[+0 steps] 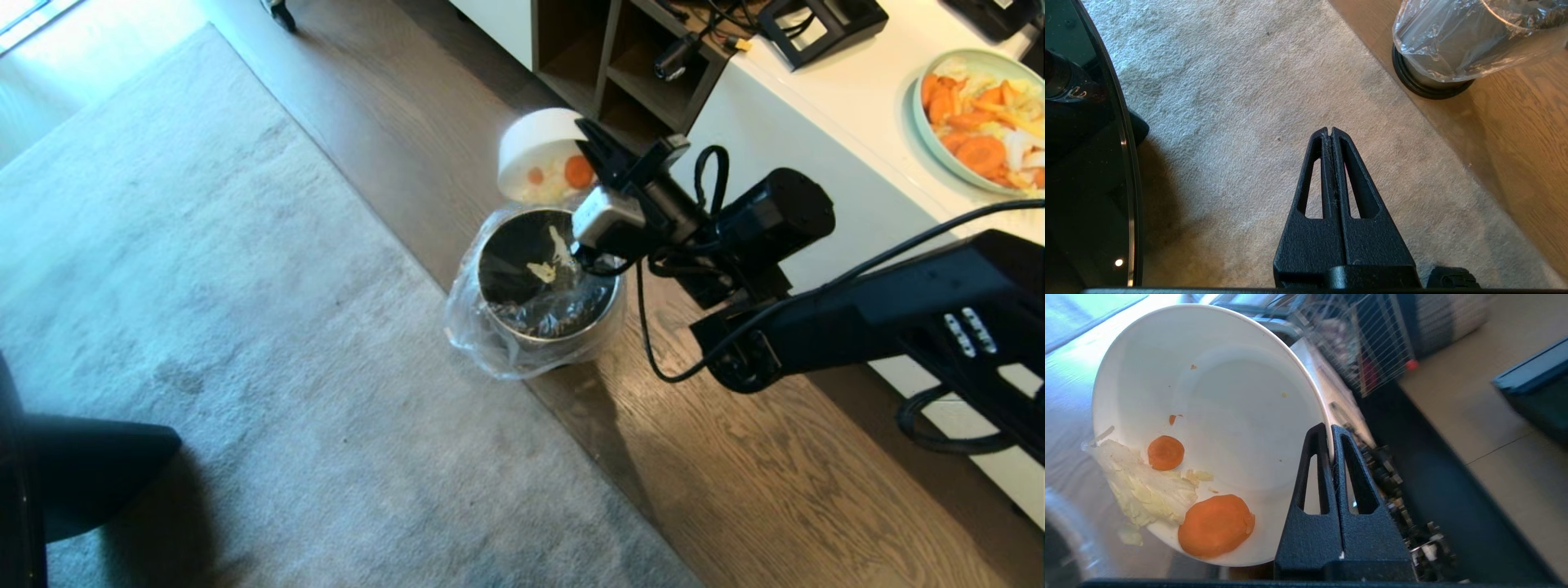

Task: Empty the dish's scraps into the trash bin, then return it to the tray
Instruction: Pour the leftover food from the bowl into the trash can

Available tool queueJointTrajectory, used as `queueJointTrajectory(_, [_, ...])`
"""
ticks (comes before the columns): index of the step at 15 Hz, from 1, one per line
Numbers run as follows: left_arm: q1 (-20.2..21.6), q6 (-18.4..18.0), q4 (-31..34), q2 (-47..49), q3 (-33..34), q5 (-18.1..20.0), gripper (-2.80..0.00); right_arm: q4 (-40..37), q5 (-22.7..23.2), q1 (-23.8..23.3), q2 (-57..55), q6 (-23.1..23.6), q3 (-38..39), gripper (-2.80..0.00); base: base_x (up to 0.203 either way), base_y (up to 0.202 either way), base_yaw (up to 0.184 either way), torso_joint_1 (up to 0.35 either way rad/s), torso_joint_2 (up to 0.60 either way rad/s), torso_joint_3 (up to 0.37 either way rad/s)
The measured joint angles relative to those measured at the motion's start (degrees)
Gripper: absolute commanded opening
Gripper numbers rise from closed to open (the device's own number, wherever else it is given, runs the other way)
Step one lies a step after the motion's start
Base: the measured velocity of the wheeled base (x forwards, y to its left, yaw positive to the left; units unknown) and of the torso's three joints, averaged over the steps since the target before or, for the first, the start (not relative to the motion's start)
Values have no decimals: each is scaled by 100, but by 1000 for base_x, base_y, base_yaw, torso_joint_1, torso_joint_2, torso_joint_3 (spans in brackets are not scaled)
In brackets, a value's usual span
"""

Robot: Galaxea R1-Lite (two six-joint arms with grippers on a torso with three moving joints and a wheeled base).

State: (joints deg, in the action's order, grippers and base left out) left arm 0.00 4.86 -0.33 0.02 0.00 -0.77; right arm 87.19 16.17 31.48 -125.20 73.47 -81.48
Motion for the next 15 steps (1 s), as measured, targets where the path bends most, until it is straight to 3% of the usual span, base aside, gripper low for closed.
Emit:
queueJointTrajectory(4, [0,2,0,0,0,2,-280,2,183,0,77,12,-668,-280,0,0,0,0,0,0])
queueJointTrajectory(15, [0,2,1,0,0,1,-280,2,768,139,557,29,-688,-280,0,0,0,0,0,0])
